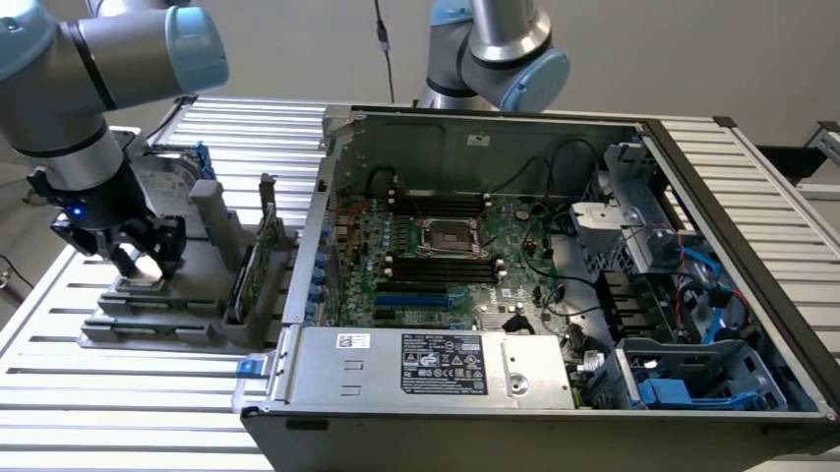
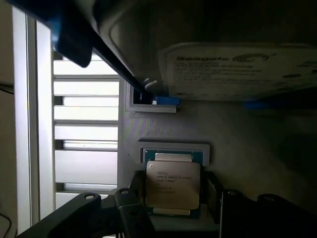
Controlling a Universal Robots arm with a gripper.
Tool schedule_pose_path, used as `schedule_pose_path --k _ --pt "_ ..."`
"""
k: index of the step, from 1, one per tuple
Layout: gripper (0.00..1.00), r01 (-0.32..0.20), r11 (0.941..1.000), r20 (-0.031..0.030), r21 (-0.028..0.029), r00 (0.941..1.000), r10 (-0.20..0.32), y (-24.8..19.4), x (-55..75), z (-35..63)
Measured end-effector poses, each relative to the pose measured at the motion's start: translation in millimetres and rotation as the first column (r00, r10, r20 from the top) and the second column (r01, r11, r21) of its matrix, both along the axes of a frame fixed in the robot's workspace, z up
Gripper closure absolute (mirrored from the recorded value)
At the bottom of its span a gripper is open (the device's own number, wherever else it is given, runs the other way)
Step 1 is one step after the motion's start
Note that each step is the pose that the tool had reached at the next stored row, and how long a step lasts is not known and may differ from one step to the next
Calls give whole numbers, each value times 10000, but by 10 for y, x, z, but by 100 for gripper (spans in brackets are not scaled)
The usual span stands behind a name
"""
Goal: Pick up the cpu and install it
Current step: 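Pick up the cpu and move it towards the insertion slot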
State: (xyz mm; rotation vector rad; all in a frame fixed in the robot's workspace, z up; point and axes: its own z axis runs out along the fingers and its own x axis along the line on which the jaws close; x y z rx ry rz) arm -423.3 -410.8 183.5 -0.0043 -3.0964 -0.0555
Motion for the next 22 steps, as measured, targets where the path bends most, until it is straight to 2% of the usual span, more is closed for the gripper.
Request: schedule_pose_path --k 4,6,13,16,22 --pt "40 82 10000 -2 -1 10000 -82 0 0 -1" --pt "45 97 10000 -1 0 10000 -97 0 0 -2" --pt "45 107 9999 4 2 9999 -107 0 0 7" --pt "45 106 9999 -1 1 9999 -106 -1 0 80" --pt "45 106 9999 -1 7 9999 -106 0 -1 350"
